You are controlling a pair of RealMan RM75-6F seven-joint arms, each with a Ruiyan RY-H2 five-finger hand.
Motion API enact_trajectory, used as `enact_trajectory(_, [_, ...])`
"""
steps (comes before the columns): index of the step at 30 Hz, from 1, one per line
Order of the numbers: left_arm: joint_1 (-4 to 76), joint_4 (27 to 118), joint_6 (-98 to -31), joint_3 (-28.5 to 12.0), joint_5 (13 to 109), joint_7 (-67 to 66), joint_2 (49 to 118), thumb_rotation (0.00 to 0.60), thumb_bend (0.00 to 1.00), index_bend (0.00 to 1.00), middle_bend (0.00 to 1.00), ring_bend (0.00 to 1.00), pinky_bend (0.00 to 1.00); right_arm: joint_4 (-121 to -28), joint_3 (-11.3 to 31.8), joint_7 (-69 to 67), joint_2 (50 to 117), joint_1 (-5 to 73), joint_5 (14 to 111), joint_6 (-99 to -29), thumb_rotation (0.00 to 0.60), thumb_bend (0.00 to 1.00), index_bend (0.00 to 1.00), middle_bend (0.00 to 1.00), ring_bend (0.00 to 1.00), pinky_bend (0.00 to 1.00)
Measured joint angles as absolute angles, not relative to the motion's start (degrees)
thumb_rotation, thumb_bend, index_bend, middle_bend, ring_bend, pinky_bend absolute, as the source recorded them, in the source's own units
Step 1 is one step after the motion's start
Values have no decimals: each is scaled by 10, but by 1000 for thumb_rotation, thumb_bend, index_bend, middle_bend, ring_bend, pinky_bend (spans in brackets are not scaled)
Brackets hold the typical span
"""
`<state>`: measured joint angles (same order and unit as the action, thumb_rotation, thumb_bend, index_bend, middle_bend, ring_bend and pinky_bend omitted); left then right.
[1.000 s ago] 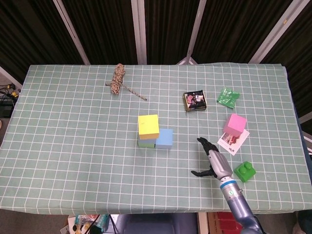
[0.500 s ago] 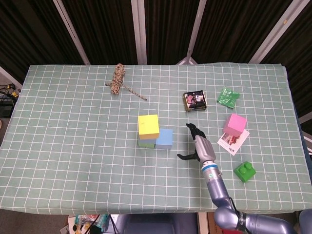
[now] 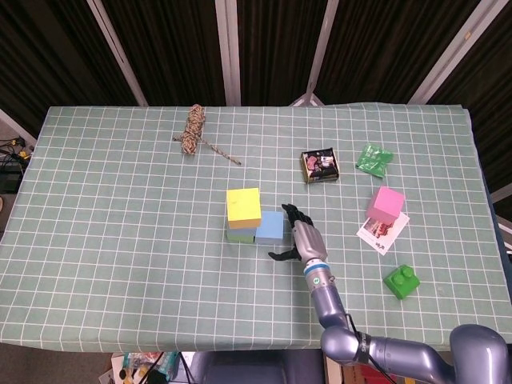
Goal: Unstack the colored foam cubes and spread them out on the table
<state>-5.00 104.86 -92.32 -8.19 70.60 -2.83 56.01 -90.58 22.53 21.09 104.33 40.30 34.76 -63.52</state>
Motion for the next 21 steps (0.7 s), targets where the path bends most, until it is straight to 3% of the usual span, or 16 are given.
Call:
enact_trajectory(5, [-48,1048,-919,-84,701,-25,558,600,169,149,0,0,0,-880,248,233,1063,428,325,-651,600,151,2,34,15,0])
enact_trajectory(8, [-47,1048,-916,-85,697,-25,558,600,169,148,0,0,0,-875,252,234,1067,432,324,-658,600,151,29,180,70,0])
enact_trajectory(11, [-46,1049,-913,-84,698,-27,557,600,169,148,0,0,0,-869,250,236,1072,433,325,-667,600,151,93,324,163,0])
enact_trajectory(15, [-44,1053,-907,-78,706,-29,555,600,170,149,0,0,0,-859,245,239,1080,434,327,-674,600,174,199,538,370,9])
enact_trajectory(18, [-44,1054,-906,-74,711,-30,554,600,170,148,0,0,0,-852,242,234,1085,433,333,-673,600,270,307,702,549,135])
enact_trajectory(21, [-43,1053,-905,-74,712,-29,554,600,170,148,0,0,0,-845,241,218,1091,431,347,-674,600,313,339,737,590,176])
